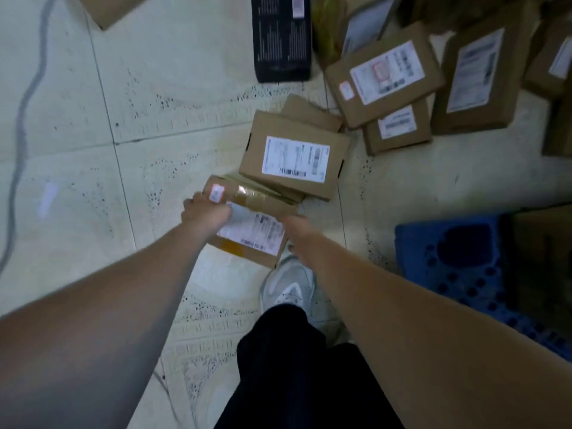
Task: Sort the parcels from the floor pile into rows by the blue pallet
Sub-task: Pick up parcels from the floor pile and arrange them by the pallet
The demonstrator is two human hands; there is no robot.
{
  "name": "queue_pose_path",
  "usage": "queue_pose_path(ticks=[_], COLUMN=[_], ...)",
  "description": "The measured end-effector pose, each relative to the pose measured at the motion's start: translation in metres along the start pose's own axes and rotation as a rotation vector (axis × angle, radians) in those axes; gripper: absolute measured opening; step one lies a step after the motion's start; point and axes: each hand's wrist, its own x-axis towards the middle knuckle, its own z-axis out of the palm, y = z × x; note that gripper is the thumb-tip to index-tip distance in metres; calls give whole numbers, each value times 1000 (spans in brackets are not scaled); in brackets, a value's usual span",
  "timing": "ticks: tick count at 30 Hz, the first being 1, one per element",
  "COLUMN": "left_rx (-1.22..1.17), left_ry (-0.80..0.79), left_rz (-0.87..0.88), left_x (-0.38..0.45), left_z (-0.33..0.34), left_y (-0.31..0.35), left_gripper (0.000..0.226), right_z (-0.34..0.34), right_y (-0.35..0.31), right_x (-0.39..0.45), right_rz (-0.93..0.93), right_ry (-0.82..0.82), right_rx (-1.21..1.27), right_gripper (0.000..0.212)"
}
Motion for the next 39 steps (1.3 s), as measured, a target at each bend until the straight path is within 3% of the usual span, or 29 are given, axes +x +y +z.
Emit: queue_pose_path(ticks=[5,10,15,21,23,25,27,29,31,36,39], left_rx=[35,14,-118,-102,-70,-48,7,99,185,257,285], left_ry=[18,-278,-404,-523,-531,-505,-412,-331,-302,-383,-427], left_rz=[-71,23,119,215,243,251,270,304,408,589,629], left_x=[-74,-174,-247,-261,-258,-260,-266,-268,-272,-279,-284], left_z=[-16,-23,12,98,115,124,123,117,113,116,118], left_y=[-2,12,71,106,115,121,129,133,140,155,153], left_gripper=[68,89,43,49,63,61,61,76,80,49,36], right_z=[-23,-105,-198,-259,-258,-245,-231,-221,-222,-225,-218], right_y=[17,29,43,67,78,93,113,129,136,122,122], right_x=[-64,-153,-186,-161,-160,-169,-174,-170,-166,-151,-145], right_rz=[-4,23,-53,-182,-265,-346,-312,-151,50,161,198], right_ry=[45,185,350,526,648,783,845,830,716,416,403], right_rx=[35,-37,3,-247,-253,-228,-182,-19,292,710,872], right_gripper=[20,49,42,65,64,57,51,48,52,59,56])
